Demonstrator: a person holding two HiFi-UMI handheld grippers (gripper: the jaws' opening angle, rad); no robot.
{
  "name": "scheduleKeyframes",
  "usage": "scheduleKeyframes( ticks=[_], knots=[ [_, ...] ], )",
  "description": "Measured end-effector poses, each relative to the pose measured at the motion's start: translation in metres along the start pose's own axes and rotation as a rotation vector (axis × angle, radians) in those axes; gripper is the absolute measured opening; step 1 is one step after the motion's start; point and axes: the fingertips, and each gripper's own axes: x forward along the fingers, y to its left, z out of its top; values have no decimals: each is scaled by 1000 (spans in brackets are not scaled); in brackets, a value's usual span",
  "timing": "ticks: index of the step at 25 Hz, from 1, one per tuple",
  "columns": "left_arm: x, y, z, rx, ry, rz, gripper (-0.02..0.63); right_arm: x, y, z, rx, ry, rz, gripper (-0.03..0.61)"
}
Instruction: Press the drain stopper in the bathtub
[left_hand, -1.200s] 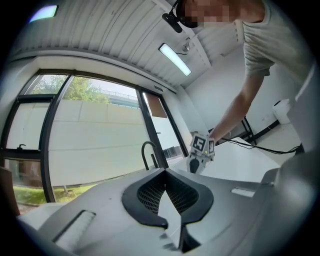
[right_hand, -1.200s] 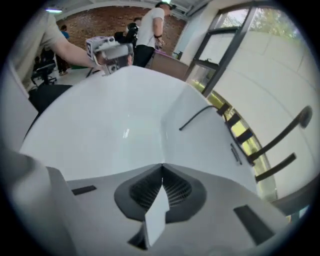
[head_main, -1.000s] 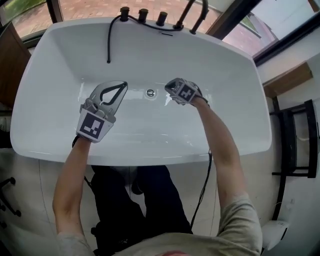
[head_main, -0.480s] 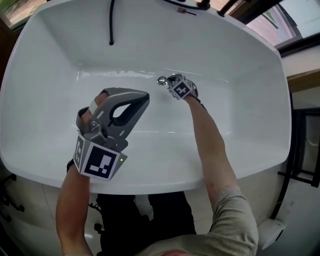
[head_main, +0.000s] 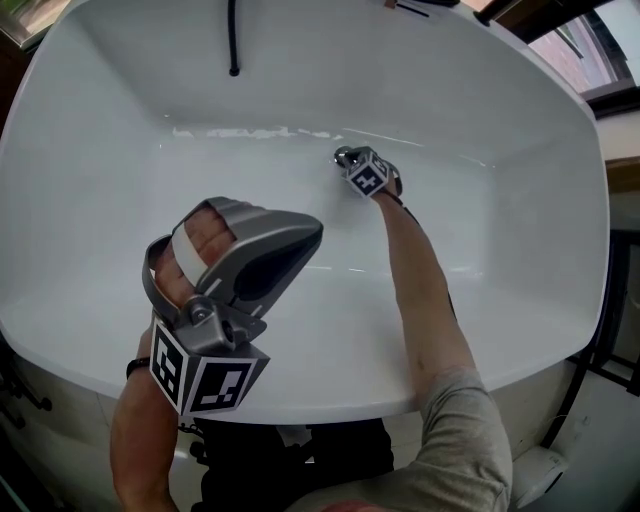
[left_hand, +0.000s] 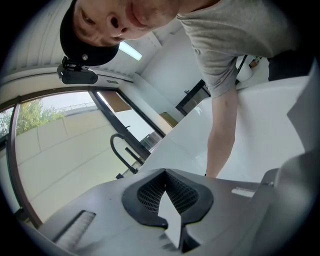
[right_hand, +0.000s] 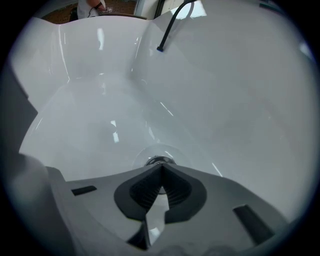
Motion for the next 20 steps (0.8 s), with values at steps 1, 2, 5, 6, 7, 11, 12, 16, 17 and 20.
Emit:
scheduleKeyframes(
  ticks=[1,2,5,6,7,11,12,16,17,20],
  knots=[
    [1,-2,-2,3,1,-10,6,4,-3,-1,-4,6,-5,3],
    [2,-5,-3,5,2,-19,6,7,-5,-4,-6,14,-10,3],
    [3,-9,-6,6,4,-35,6,14,-3,-9,-24,22,-6,3],
    [3,-9,-7,8,5,-37,6,16,-1,-9,-37,18,-2,3],
    [3,-10,-8,9,8,-39,6,18,1,-9,-44,14,1,3],
    [4,-12,-9,9,12,-48,6,17,2,-7,-27,21,12,6],
    [4,-12,-10,14,13,-50,6,19,1,-6,-38,41,8,5],
    [5,-22,-12,35,12,-75,6,24,6,-8,-91,141,-1,3],
    [6,-24,-12,40,8,-83,6,19,4,-9,-41,144,-6,5],
    [7,-22,-15,71,5,-97,6,-19,-4,14,10,75,0,2]
  ],
)
